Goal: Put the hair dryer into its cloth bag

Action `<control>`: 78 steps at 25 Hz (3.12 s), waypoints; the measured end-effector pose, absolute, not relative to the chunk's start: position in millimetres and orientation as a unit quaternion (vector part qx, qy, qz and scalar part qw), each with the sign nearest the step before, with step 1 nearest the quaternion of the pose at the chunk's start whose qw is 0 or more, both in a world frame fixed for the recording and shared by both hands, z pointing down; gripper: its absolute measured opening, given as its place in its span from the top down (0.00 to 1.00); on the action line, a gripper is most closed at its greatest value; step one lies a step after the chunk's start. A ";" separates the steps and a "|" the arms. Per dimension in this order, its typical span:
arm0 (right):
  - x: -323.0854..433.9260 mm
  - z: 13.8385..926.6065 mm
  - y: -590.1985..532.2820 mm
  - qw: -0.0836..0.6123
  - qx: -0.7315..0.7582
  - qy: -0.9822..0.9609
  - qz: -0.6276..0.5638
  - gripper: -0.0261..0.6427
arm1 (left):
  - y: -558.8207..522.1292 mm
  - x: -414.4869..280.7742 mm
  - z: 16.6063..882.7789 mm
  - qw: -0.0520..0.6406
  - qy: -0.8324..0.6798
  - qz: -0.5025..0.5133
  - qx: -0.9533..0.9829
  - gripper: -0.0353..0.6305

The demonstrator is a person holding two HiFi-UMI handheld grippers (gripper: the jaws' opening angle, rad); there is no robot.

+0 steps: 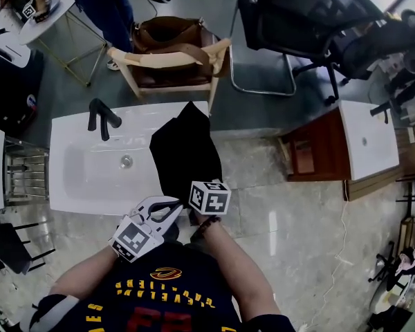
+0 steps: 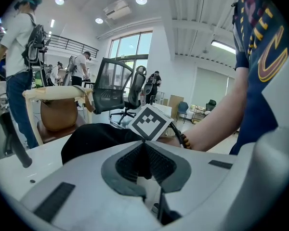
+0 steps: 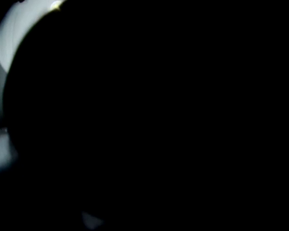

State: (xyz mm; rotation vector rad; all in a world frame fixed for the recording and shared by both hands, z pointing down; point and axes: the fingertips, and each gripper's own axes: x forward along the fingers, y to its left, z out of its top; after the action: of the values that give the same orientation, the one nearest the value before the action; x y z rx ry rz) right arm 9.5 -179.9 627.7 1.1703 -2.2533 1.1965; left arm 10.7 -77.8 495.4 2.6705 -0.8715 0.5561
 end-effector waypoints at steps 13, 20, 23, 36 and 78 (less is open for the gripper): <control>13.3 644.3 -197.1 0.224 0.442 -0.764 0.413 0.62 | -96.3 10.6 523.0 0.156 -0.311 0.221 0.911 0.92; 18.4 644.1 -193.8 0.244 0.424 -0.767 0.416 0.62 | -98.1 11.3 525.3 0.157 -0.310 0.229 0.909 0.92; 22.4 630.7 -192.1 0.237 0.412 -0.777 0.413 0.62 | -103.8 6.5 524.7 0.172 -0.322 0.218 0.905 0.92; 92.9 585.9 -141.2 0.121 0.404 -0.757 0.499 0.62 | -112.1 -3.4 534.1 0.253 -0.360 0.180 0.880 0.92; 44.6 349.6 -125.8 0.072 0.382 -0.911 0.140 0.95 | -116.9 -46.7 331.5 0.168 -0.448 -0.025 0.878 0.91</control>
State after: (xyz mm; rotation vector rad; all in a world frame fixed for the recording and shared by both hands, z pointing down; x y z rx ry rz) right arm 44.6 -125.8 349.6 1.1480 -2.7360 0.4194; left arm -46.7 -116.9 331.5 2.4967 -1.2734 -0.0701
